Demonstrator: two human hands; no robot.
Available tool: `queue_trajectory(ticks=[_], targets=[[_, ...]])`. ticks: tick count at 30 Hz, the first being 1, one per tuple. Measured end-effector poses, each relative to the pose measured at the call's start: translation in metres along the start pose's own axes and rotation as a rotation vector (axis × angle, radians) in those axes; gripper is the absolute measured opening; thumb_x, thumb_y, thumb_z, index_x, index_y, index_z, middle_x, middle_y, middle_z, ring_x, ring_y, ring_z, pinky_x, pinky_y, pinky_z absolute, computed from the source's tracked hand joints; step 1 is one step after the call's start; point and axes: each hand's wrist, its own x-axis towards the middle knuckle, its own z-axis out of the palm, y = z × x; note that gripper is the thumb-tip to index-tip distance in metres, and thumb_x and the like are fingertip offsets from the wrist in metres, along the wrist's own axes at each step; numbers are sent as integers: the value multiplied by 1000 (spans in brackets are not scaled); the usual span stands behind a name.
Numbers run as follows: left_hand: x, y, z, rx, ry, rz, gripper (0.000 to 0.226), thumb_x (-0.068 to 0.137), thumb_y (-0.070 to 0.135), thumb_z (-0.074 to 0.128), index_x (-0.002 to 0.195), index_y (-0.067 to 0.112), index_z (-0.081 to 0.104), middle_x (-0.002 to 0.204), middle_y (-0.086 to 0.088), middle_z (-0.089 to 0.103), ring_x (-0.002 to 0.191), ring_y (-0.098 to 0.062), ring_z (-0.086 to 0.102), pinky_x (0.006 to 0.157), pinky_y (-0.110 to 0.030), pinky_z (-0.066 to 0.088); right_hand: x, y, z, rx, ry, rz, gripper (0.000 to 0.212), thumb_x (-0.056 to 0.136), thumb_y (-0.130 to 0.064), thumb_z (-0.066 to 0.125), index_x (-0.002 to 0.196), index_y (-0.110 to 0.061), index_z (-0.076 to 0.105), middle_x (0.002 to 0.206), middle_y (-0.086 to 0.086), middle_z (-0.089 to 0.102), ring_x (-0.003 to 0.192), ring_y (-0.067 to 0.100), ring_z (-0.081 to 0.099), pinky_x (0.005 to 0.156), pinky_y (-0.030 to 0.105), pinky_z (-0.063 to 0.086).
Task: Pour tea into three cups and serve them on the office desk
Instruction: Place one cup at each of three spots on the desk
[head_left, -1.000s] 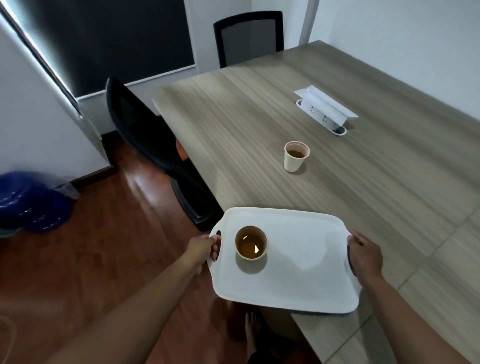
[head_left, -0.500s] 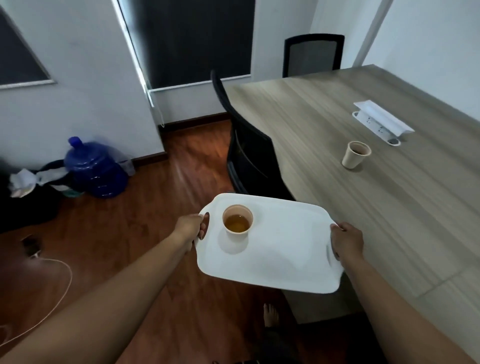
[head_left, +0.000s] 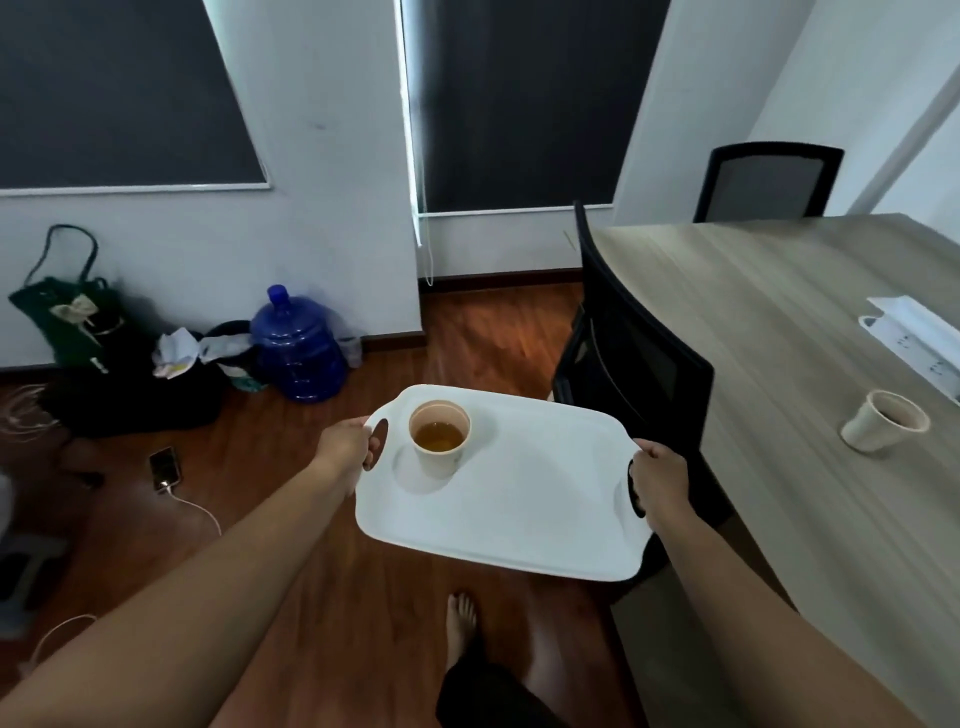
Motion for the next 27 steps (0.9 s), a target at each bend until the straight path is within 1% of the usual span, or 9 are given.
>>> queue_trajectory(ticks=[5,8,9,13,16,18,21,25,27], targets=[[71,41,-13,-16,72,-7,34,103,10,43,132,12,59,79,-7,55,60,-14,42,57,-23,42,46,-40,75,-3,-23,-56,40,87,-17,44,119,-24,66,99,4,70,71,18,57,58,29,44],[118,71,-15,-30,100,-9,35,103,10,43,134,12,58,76,-6,53,59,-13,41,55,-23,40,79,-68,116,10,-17,-62,37,88,-16,45,116,-24,69,102,2,71,90,25,67,77,37,55],[129,78,-15,-30,105,-11,35,103,10,42,134,12,58,75,-6,52,59,-13,41,55,-23,40,87,-73,126,14,-19,-58,37,88,-16,46,115,-25,69,103,2,72,92,27,67,78,38,55],[187,124,-8,-27,100,1,35,103,9,41,132,11,60,77,-7,55,60,-14,43,58,-23,41,135,-109,169,13,-27,-78,39,86,-16,44,113,-27,69,101,9,73,78,26,62,58,29,46],[226,156,0,-23,95,-1,34,103,8,40,129,11,61,77,-7,55,59,-14,43,58,-22,42,166,-141,194,17,-18,-75,40,87,-14,43,116,-25,68,104,7,72,86,26,64,64,30,47],[251,177,5,-19,80,-1,32,103,8,39,125,11,62,75,-7,55,59,-14,43,59,-23,43,184,-159,209,23,-25,-65,43,86,-13,41,120,-24,66,102,4,69,89,26,63,61,28,46],[293,210,13,-5,41,20,29,103,5,37,116,11,63,70,-6,52,57,-14,41,59,-25,40,212,-183,233,37,-12,-62,49,82,-14,40,122,-24,65,96,5,63,78,22,57,54,24,40],[353,251,26,85,13,45,27,98,2,38,86,5,62,67,-8,51,54,-16,40,57,-27,39,246,-212,264,56,24,-48,46,81,-12,40,117,-27,64,89,7,62,62,18,53,45,21,39],[385,276,36,88,-27,78,25,93,-2,38,90,5,62,67,-8,51,54,-16,39,52,-27,37,267,-228,281,88,49,-49,47,79,-14,40,118,-26,64,87,8,60,57,16,48,40,18,36]])
